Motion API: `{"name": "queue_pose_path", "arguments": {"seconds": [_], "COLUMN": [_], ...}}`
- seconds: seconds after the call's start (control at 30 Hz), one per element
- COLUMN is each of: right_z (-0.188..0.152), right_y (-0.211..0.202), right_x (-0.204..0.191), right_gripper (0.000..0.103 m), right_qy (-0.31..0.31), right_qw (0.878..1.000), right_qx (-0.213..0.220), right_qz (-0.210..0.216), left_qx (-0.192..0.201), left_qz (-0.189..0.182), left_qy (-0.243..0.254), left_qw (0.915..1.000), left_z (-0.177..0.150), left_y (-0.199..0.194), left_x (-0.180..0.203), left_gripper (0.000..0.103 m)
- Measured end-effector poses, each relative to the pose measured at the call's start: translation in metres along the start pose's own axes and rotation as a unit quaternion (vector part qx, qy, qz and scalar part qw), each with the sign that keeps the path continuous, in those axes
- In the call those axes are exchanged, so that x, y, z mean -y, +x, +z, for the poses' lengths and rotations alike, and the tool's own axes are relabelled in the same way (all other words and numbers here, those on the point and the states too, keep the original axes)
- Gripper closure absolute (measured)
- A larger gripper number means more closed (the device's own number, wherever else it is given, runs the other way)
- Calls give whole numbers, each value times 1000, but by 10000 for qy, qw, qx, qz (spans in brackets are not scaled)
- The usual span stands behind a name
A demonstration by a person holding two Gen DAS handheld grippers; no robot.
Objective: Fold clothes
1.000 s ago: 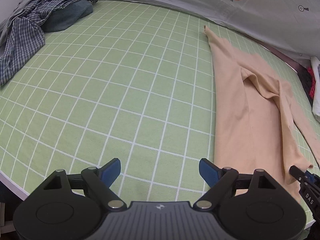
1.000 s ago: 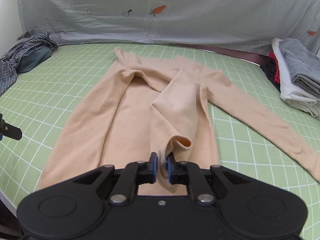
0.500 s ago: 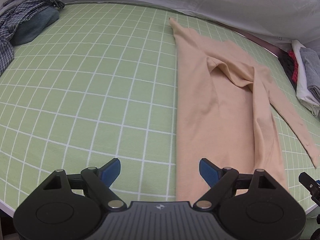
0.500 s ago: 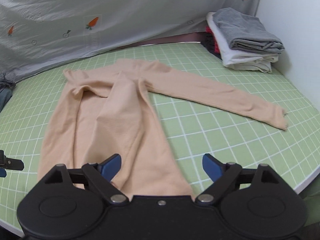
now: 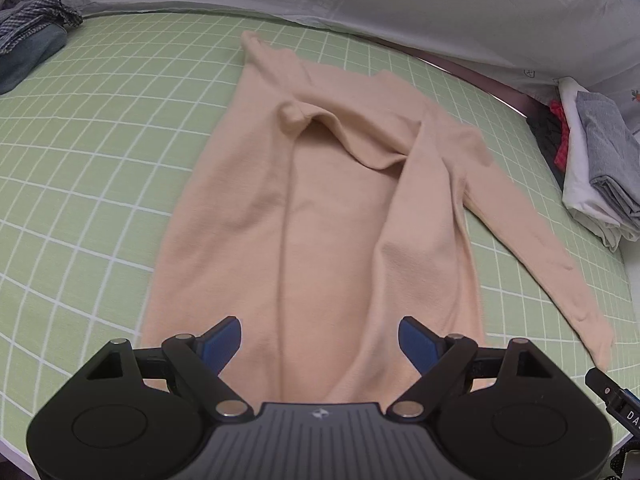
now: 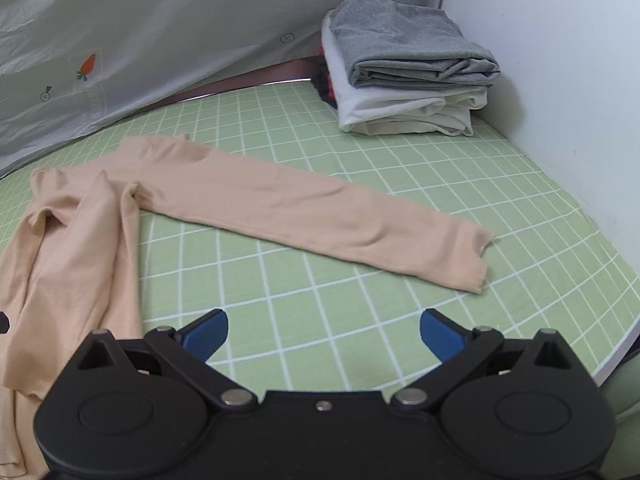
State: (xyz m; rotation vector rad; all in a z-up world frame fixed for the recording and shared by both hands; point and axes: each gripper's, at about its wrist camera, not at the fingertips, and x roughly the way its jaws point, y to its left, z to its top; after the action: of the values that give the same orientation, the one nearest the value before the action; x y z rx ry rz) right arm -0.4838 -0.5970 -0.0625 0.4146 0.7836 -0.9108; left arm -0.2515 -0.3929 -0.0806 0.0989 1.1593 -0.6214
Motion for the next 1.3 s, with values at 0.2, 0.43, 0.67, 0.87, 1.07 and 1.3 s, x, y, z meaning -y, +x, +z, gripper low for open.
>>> {"name": "queue_pose_path", "arguments": {"seconds": [0.2,0.43,0.67,0.87,1.07,1.3], "right_z": [2,8,15,15,5,5], "right_y": [17,29,43,43,36,27], "right_x": [33,41,25,-5,-33,-47], "right_gripper": [0,0,0,0,0,0], "right_qy": [10,28,-74,-432,-819,-654], "right_qw": [9998,9994,9979,9945,9901,9927], "right_qx": [-219,-269,-283,-288,-354,-309], "right_qz": [30,235,574,914,1080,968], "left_qx": [-233,46,886,1292,779,461], "left_qz": [-301,-977,-1426,-858,-24,-91], "left_qy": [-191,-565,-1299,-2030,-2470,-2194], "left_qw": [9991,9936,9772,9668,9659,9745], "left_z": [-8,-14,-25,-40,-56,-45], "left_y": [16,-8,-63,-88,-68,-56], "left_x": [22,24,1,-45,-89,-101], "left_gripper": [54,101,101,101,92,85]}}
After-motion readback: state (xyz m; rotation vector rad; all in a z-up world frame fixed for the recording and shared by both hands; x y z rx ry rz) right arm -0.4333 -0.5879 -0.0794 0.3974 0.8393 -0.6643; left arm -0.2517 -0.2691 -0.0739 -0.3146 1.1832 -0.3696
